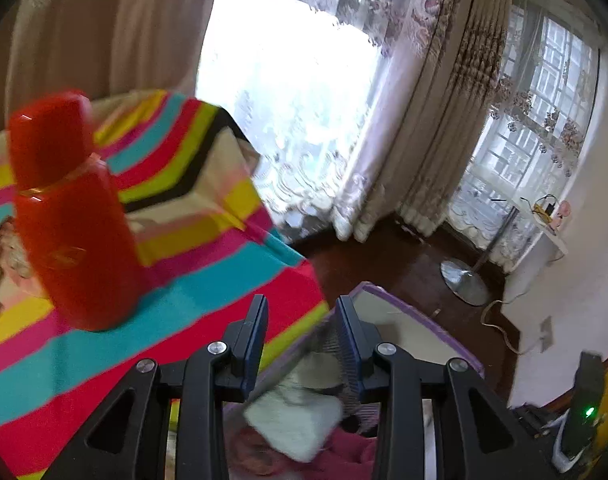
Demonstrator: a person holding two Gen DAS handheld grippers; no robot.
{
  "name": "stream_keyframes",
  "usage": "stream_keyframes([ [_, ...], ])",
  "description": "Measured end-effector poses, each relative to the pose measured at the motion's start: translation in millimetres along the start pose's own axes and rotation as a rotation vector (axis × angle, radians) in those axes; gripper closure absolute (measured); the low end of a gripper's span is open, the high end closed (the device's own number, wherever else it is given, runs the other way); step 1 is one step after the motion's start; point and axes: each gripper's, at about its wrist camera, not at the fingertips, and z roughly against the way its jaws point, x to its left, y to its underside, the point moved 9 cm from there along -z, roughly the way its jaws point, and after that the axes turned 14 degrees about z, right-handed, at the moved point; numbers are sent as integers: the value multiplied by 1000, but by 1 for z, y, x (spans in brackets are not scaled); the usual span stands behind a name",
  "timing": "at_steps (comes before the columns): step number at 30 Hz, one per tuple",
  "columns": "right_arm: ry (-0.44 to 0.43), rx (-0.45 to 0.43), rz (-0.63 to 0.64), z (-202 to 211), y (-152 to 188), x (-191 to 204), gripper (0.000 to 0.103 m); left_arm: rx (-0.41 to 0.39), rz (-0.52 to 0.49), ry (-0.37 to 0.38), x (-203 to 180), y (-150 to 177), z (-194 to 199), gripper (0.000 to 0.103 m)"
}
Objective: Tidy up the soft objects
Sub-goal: 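Carry checkered cloth and grey bag into the white box and open both tools, then move both open tools back over the remaining items on the bed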
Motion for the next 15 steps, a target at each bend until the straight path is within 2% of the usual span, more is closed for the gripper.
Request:
stream_keyframes([
  [4,-27,-24,66,4,-13,32,35,-12,-13,-48,34,-1,20,64],
  [9,-74,-51,145,8,-28,77,35,-15,40,-89,87,-5,39,55],
  [15,-128,-73,231,12,-44,128,35,-30,78,-153,147,-10,54,55],
])
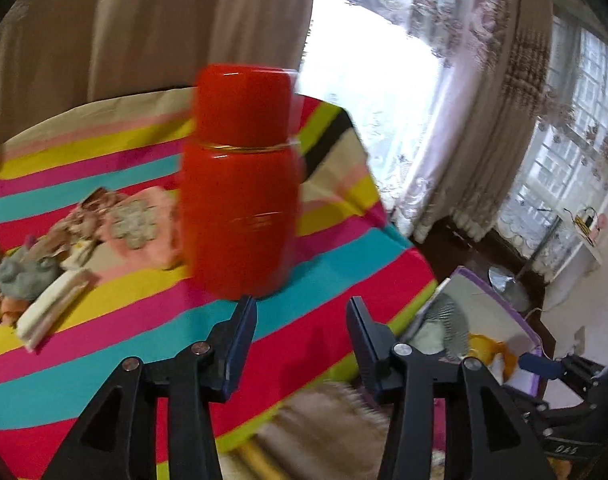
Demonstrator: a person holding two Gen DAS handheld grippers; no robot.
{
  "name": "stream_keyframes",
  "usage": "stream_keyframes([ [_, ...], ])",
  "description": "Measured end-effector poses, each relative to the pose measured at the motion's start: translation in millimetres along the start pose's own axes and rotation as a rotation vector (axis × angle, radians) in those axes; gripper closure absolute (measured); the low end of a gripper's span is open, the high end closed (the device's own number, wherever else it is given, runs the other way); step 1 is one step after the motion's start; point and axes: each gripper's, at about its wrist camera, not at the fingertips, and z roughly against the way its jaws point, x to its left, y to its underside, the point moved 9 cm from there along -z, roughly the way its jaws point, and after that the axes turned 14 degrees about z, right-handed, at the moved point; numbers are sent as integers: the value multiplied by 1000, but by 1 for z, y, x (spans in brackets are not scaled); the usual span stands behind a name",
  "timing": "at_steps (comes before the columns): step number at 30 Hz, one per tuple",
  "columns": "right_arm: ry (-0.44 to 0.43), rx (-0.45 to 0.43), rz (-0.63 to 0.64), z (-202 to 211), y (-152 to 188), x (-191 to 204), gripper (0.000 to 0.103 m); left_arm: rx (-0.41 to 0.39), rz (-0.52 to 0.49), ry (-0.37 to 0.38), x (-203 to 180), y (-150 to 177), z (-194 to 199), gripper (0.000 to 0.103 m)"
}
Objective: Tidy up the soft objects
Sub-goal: 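Move both open tools back over the remaining items on the bed, then grasp the white rectangular pad with the left tool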
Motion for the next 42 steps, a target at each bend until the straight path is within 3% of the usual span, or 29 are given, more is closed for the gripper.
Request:
stream_keyframes([
  [8,-63,-7,85,-10,-24,50,35,-9,64,-35,80,-15,6,55],
  [11,-79,-6,105,-15,-29,64,35,-27,58,-84,110,-23,11,55],
  [25,-119,9,177,-44,-61,113,35,-36,208,-164,235,-37,22,55],
  [33,-127,12,236,-63,-79,138,35,-24,254,-200,275,-37,10,55],
  [42,-133,-1,309,-84,-102,172,35,29,239,-230,289,-36,-18,55],
])
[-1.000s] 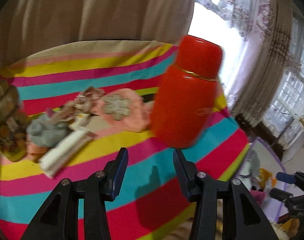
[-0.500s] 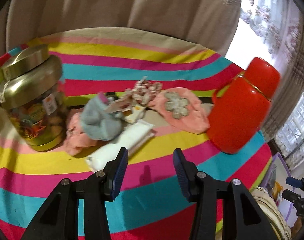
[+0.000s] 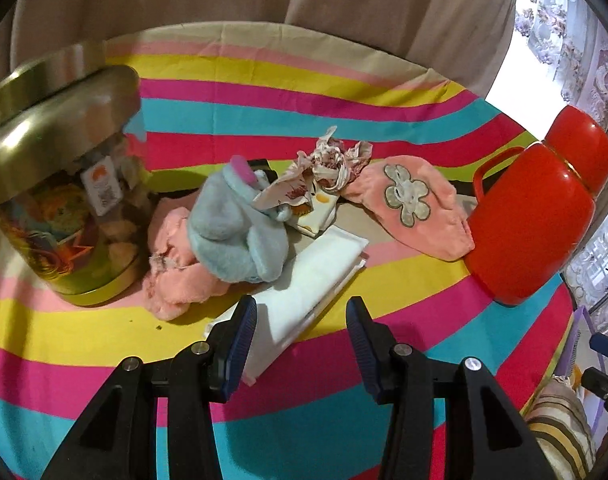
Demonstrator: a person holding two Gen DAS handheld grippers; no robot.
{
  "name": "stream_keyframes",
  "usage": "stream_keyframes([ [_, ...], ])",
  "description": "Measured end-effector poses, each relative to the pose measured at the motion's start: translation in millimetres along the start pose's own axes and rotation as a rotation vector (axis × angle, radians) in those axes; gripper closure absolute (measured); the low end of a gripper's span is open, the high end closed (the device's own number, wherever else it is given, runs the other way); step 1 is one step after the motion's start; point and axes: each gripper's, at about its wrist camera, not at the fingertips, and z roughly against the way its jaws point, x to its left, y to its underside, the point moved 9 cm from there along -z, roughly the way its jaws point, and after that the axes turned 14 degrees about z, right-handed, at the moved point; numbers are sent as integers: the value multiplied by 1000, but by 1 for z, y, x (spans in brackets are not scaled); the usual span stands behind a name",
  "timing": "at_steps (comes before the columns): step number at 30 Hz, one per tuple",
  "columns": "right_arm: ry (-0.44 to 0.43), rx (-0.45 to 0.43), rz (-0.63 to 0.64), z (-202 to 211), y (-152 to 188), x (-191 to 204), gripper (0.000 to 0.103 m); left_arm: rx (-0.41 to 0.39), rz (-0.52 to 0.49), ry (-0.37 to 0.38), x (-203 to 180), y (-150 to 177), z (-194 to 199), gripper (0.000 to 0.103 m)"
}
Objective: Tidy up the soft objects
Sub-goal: 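Grasp the white rectangular pad with the left tool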
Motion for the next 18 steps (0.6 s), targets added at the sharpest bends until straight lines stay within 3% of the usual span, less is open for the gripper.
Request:
stream_keyframes([
  [4,-9,2,19,-12,-12,8,35,6,-28,-36,2,-4,-13,55],
  [8,-13,-3,46,-23,-24,20,35,51,-13,-6,4,-1,-25,55],
  [14,-20,-10,85,-41,-52,38,35,124,20,108,-6,14,-29,55],
  [18,-57,-19,83,-52,-74,52,35,120,-40,80,-15,22,-27,56],
])
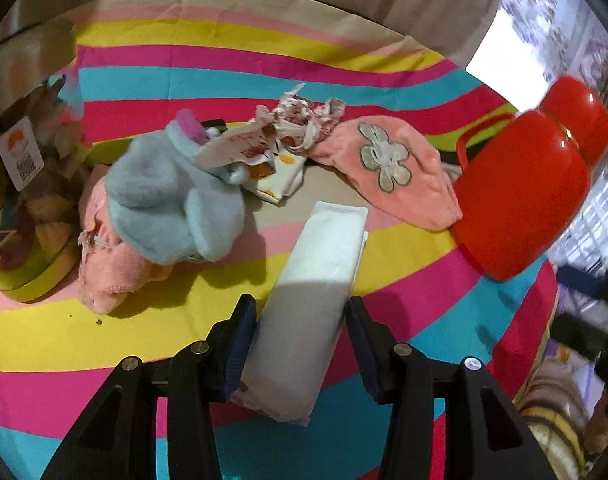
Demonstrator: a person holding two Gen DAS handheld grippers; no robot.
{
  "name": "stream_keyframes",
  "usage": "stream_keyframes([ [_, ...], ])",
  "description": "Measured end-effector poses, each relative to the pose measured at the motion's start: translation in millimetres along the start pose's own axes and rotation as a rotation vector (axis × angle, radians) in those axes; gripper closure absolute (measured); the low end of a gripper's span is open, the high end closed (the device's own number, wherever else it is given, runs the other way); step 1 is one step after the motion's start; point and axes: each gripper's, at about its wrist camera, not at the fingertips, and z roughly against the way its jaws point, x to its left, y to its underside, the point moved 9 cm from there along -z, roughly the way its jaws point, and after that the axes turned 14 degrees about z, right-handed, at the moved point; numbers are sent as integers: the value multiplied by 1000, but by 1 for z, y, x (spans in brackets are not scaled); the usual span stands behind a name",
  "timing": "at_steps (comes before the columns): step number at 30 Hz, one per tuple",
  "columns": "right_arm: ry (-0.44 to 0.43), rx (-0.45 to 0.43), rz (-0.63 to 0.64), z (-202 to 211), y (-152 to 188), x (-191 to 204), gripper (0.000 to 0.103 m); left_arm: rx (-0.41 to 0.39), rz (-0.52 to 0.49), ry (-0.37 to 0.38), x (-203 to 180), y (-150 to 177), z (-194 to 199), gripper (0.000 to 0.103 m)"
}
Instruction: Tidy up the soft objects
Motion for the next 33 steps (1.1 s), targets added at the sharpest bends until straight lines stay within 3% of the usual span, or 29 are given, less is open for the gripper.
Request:
stream_keyframes([
  [6,-44,-25,-41,-21,-41,12,32,20,-13,22,-4,17,10,57],
  [12,-141,-20,-101,-48,-75,25,27,26,89,55,15,24,24,59],
  [18,-345,26,-210,-87,-97,51,27,31,129,52,22,23,26,60],
  [24,-524,132,-388,-130,-108,74,27,29,147,55,27,25,28,60],
  [30,-552,152,-479,-153,-121,79,26,31,147,65,28,26,29,60],
  [33,-555,168,-496,-164,-125,83,21,30,149,69,31,27,30,60],
])
